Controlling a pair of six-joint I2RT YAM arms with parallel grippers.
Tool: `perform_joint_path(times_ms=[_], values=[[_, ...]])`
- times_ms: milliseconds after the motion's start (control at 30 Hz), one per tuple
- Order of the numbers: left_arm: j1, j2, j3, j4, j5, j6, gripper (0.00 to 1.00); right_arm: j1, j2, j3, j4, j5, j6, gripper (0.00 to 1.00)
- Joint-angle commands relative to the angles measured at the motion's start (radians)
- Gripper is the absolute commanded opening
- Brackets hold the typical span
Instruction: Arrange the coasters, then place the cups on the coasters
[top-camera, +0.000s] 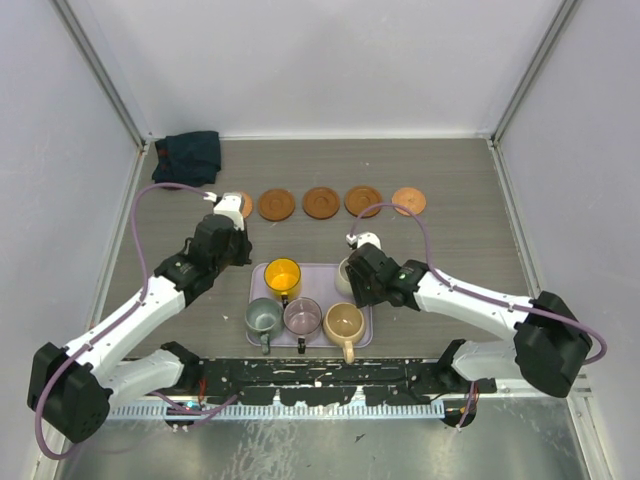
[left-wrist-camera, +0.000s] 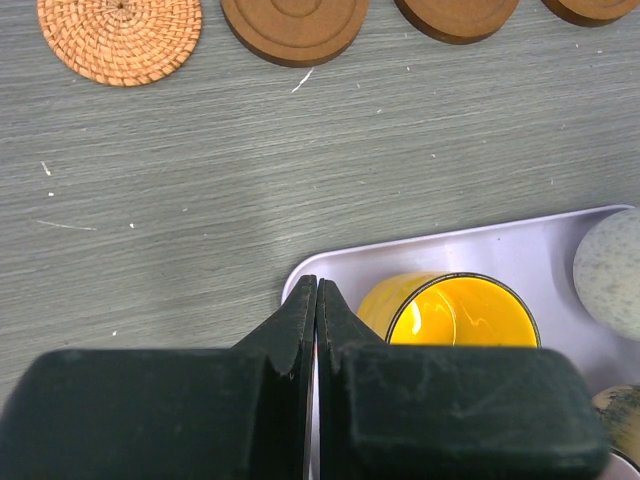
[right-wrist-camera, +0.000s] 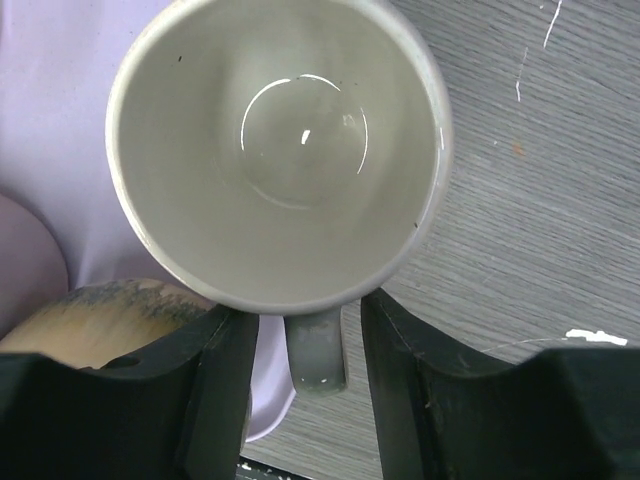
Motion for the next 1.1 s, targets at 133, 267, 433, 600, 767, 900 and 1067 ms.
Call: perform_joint_path(times_ms=[133, 267, 433, 600, 767, 900, 1067], values=[[-0.001, 0.004, 0.021, 0.041, -0.007, -0.008, 0.0, 0.006, 0.038, 0.046, 0.032, -0.017, -0.007, 0.44], [-0.002, 0.007, 0.023, 0.043, -0.006, -0.01, 0.0, 0.006, 0.05, 0.054, 0.029, -0.016, -0.008, 0.39], [-0.002, 0.008, 0.018, 0.045, -0.006, -0.013, 0.0, 0.006, 0.056, 0.054, 0.021, -0.011, -0.005, 0.22], [-0.002, 0.009, 0.012, 0.044, -0.009, -0.016, 0.0, 0.006, 0.067, 0.052, 0.017, 0.052, 0.008, 0.01], [-0.002, 0.004, 0.011, 0.044, -0.013, -0.018, 0.0, 0.006, 0.062, 0.065, 0.012, 0.117, 0.022, 0.01], [-0.001, -0.002, 0.013, 0.041, -0.027, -0.018, 0.0, 0.006, 0.023, 0.101, 0.025, 0.19, 0.01, 0.01], [-0.002, -0.023, 0.017, 0.036, -0.053, -0.016, 0.0, 0.006, 0.01, 0.179, 0.052, 0.301, -0.044, 0.01]])
